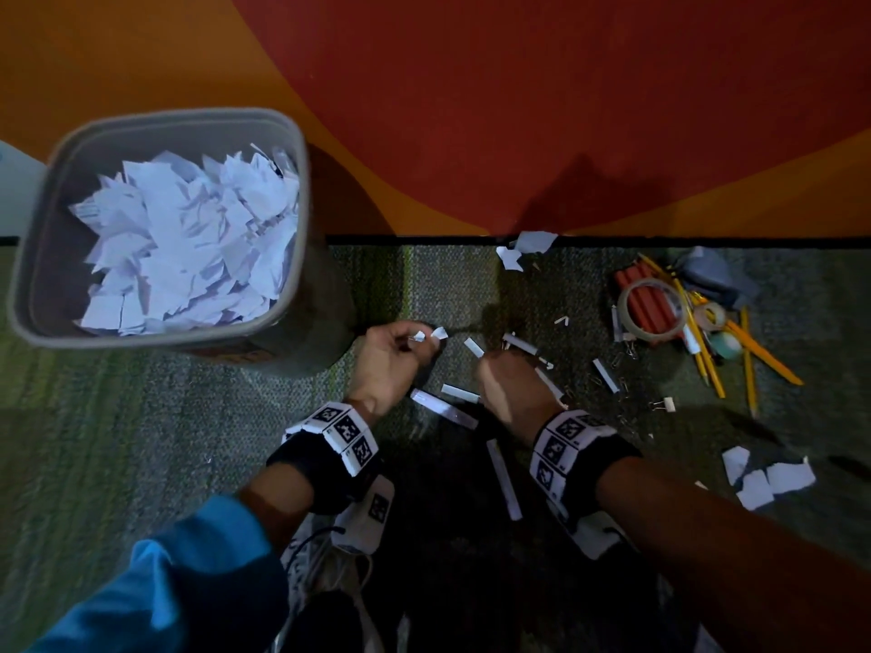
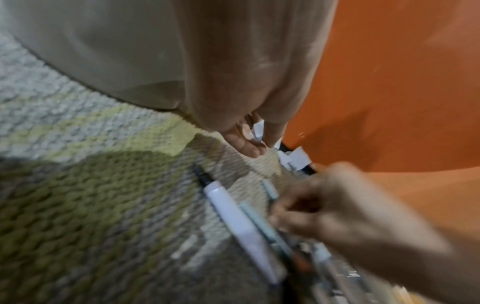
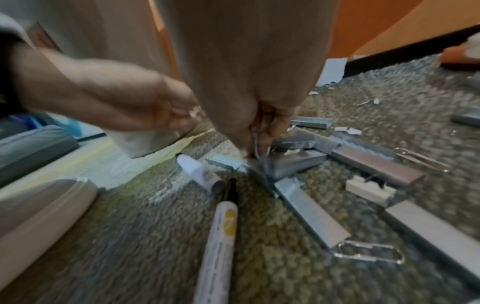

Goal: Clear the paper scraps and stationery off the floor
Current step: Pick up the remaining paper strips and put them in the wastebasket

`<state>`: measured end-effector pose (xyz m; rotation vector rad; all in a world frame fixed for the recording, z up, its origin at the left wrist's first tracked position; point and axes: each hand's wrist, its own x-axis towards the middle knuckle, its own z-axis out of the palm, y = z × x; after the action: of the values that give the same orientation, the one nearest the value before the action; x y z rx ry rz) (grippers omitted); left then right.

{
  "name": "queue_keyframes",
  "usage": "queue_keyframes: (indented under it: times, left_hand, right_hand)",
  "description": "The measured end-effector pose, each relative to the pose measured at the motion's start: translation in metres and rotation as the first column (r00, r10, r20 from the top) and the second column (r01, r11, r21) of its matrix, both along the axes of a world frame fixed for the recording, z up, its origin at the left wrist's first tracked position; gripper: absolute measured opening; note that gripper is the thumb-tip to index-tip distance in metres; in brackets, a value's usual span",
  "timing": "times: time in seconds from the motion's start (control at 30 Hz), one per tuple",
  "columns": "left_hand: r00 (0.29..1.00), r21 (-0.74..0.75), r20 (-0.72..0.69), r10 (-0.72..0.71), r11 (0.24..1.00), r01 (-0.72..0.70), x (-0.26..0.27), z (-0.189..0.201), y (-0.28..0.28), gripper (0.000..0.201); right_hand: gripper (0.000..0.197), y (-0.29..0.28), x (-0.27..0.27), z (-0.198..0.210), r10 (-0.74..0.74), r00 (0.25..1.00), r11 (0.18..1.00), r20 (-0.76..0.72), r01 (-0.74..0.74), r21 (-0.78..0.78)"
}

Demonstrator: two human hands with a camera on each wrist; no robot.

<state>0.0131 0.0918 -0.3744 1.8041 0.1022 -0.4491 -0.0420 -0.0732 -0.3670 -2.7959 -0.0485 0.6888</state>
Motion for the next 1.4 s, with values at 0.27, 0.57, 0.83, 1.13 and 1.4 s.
queue_keyframes:
  times: [0.27,0.57,0.83,1.13,1.4]
  left_hand:
    - [0.998,0.005,0.024,-0.065,0.998,0.065,-0.012,0.07,0.004,0.018]
    - [0.974,-0.034,0.179,-0.14,0.988,0.148,-0.033,0.238,0.049,0.003]
    - [0.985,0.158,0.161,0.053,0.984,-0.079,0.035,0.303,0.148,0.028]
    - [0.978,0.397,0.05,-0.203,0.903,0.167,0.047,0.351,0.151,0.036]
    - [0.716,0.557,0.018,-0.697,0.602,0.572,0.031,0.366,0.027,0.019]
  right_hand:
    - [0.016,-0.013,0.014,0.034,-0.314,0.948,0.893,-0.052,0.313,0.323]
    - [0.011,0.027,0.078,0.189,-0.433,0.888,0.657,0.156,0.192,0.729]
    - [0.016,0.121,0.106,0.26,-0.255,0.964,0.619,0.073,0.105,0.778]
    - [0.02,0.061,0.085,0.306,-0.036,0.995,0.866,0.09,-0.014,0.5]
    - [0.012,-0.048,0.034,0.352,0.134,0.988,0.967,0.076,-0.147,0.208]
